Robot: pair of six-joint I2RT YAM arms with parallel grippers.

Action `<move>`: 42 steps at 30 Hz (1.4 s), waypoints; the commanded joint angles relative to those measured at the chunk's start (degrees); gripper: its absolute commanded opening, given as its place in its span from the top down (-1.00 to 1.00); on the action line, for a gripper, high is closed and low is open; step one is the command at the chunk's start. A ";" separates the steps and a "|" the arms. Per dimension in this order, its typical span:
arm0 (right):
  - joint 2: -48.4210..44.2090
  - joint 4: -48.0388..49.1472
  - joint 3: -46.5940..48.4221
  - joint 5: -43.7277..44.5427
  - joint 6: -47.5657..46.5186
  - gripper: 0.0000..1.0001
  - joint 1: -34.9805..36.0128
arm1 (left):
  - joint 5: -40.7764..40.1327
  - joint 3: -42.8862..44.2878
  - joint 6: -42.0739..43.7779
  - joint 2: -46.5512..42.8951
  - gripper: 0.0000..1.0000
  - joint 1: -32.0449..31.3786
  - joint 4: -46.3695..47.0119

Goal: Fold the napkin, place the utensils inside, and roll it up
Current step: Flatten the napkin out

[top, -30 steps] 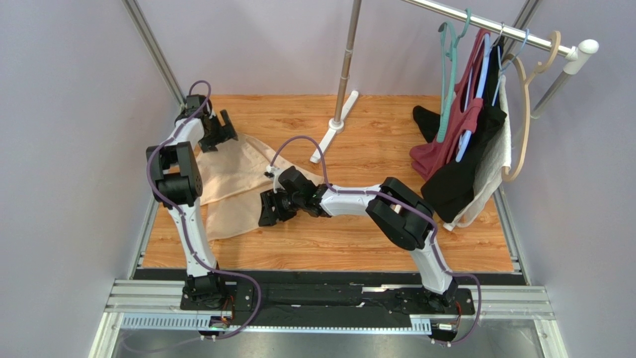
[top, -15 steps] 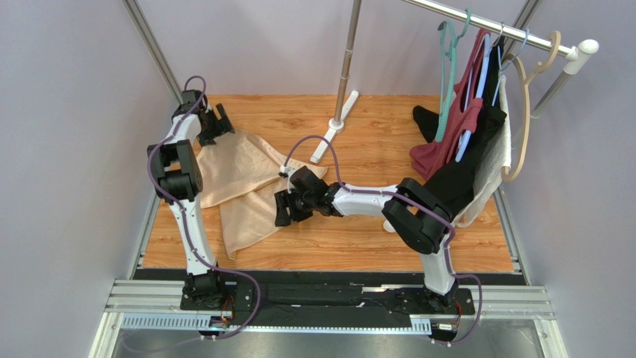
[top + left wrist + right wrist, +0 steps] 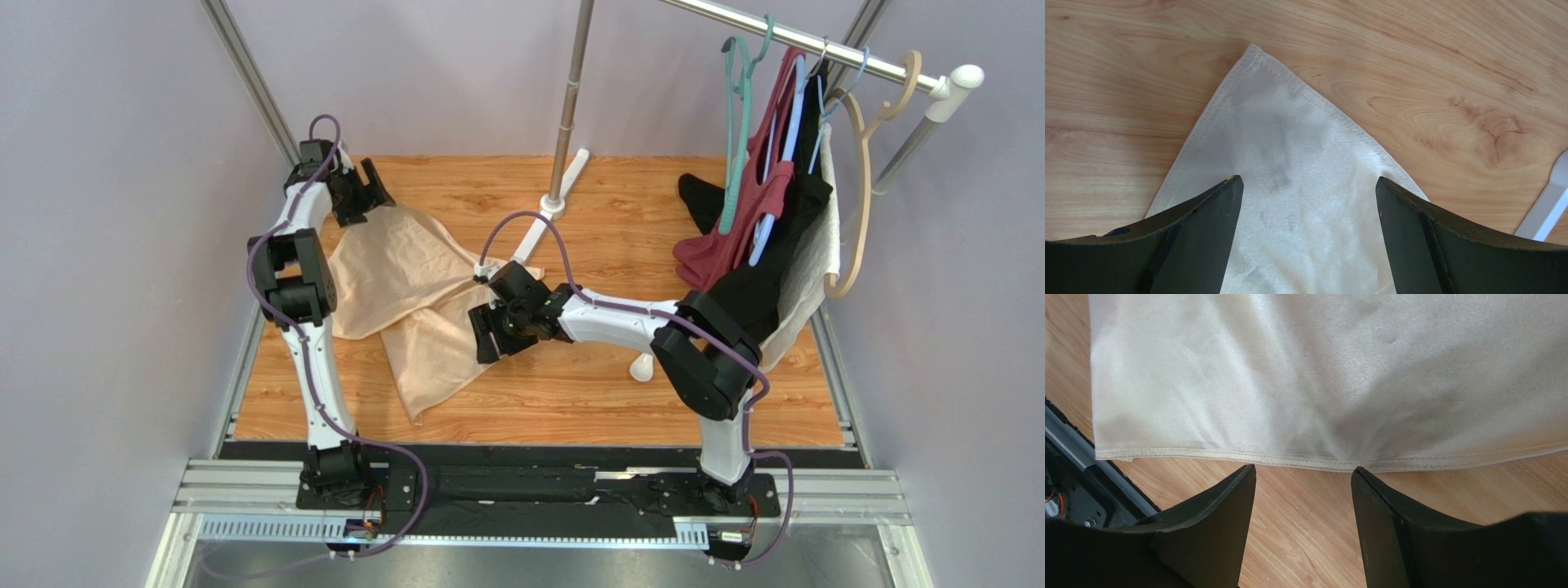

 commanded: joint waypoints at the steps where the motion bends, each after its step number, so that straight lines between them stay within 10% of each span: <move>1: -4.57 -1.71 5.82 -0.06 -3.01 -0.27 3.63 | 3.48 2.28 -0.25 -6.06 -0.77 -1.72 2.32; 18: 8.79 11.04 8.29 -9.74 4.81 -0.25 8.22 | -5.68 -21.63 -4.12 -13.72 -0.79 -4.11 1.62; 42: 7.48 0.85 3.63 -1.74 1.56 -0.25 -8.48 | -0.92 5.70 -8.42 4.12 -0.79 -1.73 -8.76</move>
